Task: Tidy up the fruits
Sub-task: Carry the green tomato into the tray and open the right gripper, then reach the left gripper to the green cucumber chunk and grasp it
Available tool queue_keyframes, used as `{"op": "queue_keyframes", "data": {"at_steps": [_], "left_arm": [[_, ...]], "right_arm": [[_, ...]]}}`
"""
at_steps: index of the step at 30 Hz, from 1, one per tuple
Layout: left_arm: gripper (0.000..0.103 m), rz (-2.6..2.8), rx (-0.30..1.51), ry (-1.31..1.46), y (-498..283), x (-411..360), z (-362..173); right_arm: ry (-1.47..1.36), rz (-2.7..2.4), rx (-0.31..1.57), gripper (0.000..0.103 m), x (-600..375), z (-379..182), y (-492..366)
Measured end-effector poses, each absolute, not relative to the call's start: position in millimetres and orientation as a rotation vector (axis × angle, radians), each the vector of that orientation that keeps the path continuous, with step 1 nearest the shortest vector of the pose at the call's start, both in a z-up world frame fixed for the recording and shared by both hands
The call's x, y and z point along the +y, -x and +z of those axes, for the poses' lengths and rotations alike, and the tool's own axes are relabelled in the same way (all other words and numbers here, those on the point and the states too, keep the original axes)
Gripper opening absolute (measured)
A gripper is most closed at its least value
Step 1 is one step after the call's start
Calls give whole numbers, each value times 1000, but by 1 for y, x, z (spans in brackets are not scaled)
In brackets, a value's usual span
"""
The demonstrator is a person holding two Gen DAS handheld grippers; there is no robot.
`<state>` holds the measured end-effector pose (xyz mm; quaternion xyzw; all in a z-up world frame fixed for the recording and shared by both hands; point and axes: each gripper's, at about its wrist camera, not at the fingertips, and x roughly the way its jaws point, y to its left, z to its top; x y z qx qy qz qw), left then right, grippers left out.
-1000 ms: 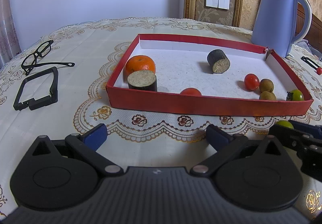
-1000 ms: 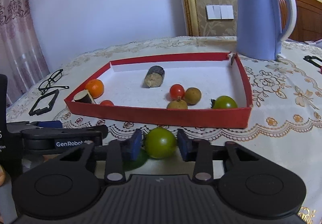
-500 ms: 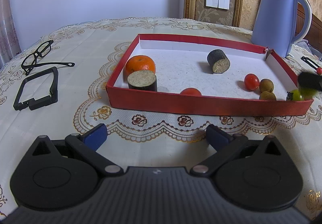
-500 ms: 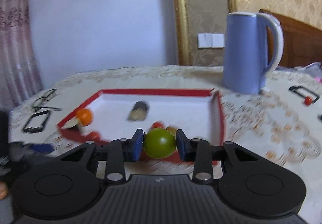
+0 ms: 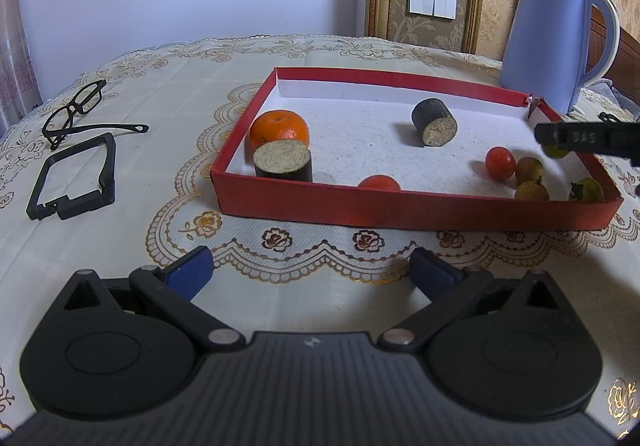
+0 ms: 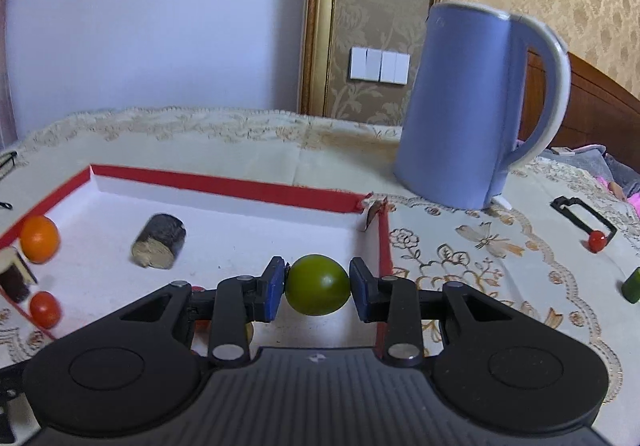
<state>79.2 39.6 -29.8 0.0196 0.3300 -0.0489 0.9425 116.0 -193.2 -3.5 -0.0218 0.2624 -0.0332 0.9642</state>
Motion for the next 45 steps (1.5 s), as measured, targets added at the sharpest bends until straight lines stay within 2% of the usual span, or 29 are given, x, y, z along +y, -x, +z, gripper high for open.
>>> {"op": "queue_keyframes", "data": {"at_steps": [13,20,24,26,28,41,42,43,45], "left_arm": [[103,-100,673,-40,-79,39,-30],[103,-100,673,-40,-79,39,-30],[103,-100,673,-40,-79,39,-30],[103,-100,673,-40,-79,39,-30],[103,-100,673,-40,-79,39,-30],[103,-100,673,-41,-79,39,-30],[103,-100,673,-41,-79,39,-30],[103,-100,673,-41,-79,39,-30],[103,-100,673,-41,-79,40,-30]], "right_arm": [[62,-62,556,35,-189,-15,-126],[54,-56,560,38,-192,-18,-126],[13,-27,579,53,-198,-18,-126],[30,-34,561,68,-195,-18,-121],[58,-33,536,72,-191,-18,-116],[9,-9,499,73,-198,-9,-78],[0,-2,493,76,-199,-8,-71],[1,-7,490,84,-200,-7,-64],[14,-25,476,85,-202,-7,-50]]}}
